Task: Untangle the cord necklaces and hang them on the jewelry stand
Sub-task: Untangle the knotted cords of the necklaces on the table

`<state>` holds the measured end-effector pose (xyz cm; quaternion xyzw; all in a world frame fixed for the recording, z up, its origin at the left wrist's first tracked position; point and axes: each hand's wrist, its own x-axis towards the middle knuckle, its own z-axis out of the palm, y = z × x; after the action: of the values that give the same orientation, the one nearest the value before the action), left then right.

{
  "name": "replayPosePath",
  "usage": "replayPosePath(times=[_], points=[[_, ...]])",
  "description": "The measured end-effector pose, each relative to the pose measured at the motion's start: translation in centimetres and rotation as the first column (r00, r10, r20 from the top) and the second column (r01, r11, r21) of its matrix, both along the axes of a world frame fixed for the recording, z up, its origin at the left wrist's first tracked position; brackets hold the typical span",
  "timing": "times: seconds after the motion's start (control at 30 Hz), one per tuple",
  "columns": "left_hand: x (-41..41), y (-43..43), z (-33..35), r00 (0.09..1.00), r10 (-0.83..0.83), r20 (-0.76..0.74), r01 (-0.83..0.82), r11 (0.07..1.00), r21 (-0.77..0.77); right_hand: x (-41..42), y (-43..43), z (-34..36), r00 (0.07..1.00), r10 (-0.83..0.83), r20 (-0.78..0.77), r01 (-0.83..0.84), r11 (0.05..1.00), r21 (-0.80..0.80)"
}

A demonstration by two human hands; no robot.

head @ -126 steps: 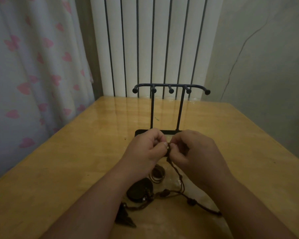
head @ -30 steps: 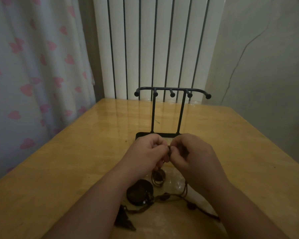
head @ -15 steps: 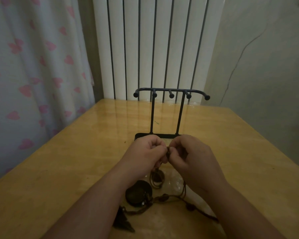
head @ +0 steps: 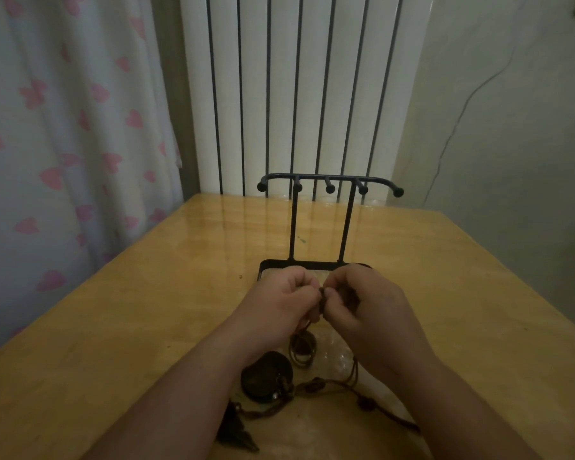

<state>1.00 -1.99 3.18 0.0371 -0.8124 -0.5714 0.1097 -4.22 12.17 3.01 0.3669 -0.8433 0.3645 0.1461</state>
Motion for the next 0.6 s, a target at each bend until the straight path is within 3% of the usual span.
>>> replayPosePath(times=[0.1, 0.27, 0.47, 0.6], points=[[-0.01, 0.03, 0.08, 1.0, -0.014, 0.02, 0.013, 0.999, 0.042, 0.07, -0.08, -0.07, 0.998, 0.008, 0.07, -0.002, 0.997, -0.082], [-0.1, 0.26, 0.1, 1.0, -0.014, 0.025, 0.01, 0.988, 0.154, 0.2, -0.38, 0.07, 0.932, 0.142, 0.333, -0.031, 0.948, -0.317], [-0.31, 0.06, -0.3, 1.0, 0.017, 0.011, -0.017, 0.997, 0.07, -0.21, 0.34, 0.04, 0.933, 0.158, 0.324, -0.036, 0.935, -0.352], [-0.24, 0.18, -0.29, 1.0, 0.009, 0.013, -0.009, 1.0, 0.017, -0.22, 0.26, -0.05, 0.979, 0.08, 0.187, -0.04, 0.978, -0.206]])
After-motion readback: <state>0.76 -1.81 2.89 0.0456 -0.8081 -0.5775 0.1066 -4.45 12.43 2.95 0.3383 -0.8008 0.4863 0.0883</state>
